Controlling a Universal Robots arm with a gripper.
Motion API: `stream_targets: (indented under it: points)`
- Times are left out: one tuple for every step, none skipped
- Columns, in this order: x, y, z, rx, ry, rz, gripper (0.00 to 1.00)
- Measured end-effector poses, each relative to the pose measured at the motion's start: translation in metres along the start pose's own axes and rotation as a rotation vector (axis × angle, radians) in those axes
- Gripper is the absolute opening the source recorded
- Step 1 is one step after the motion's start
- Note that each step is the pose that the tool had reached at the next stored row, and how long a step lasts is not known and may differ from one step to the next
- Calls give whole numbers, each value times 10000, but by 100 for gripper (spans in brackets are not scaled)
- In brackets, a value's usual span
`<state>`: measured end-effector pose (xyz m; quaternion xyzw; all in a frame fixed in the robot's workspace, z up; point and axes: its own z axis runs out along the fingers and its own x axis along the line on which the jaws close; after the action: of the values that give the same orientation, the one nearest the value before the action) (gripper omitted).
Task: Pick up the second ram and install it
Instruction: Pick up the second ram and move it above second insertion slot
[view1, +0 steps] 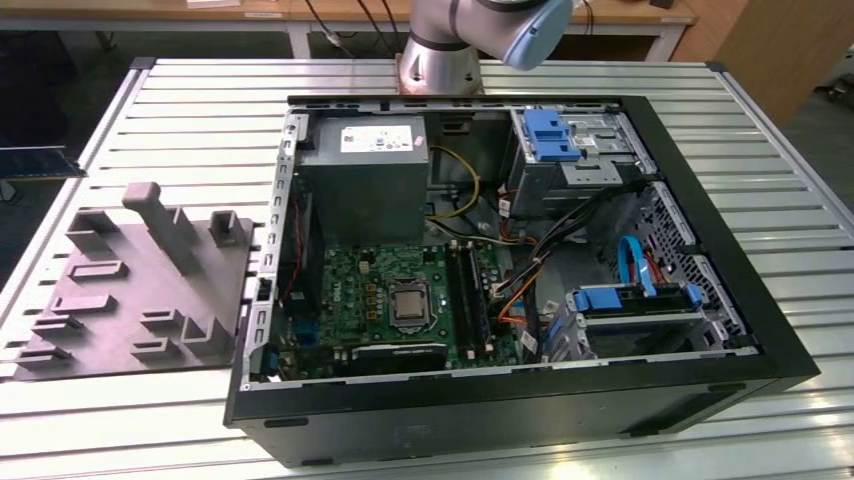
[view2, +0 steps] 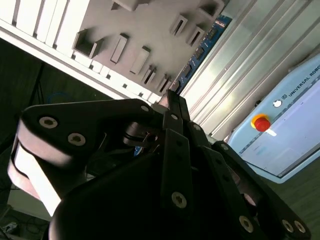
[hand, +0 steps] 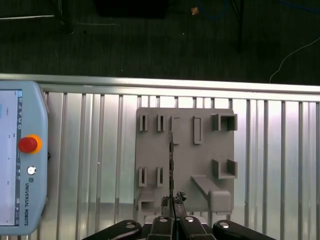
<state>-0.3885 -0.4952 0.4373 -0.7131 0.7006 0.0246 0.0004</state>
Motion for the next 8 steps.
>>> stream_targets:
  points:
    - [1,-44,-1,-7,0,0,11]
    - [2,-89,-1,-15,0,1,11]
    - [2,-134,-1,-22,-1,2,11]
    - [3,-181,-2,-31,-1,2,11]
    - [4,-226,-3,-37,-1,2,11]
    - [5,-272,-4,-43,-1,2,11]
    - [5,-315,-5,-48,-2,2,11]
    - [6,-358,-6,-54,-1,2,11]
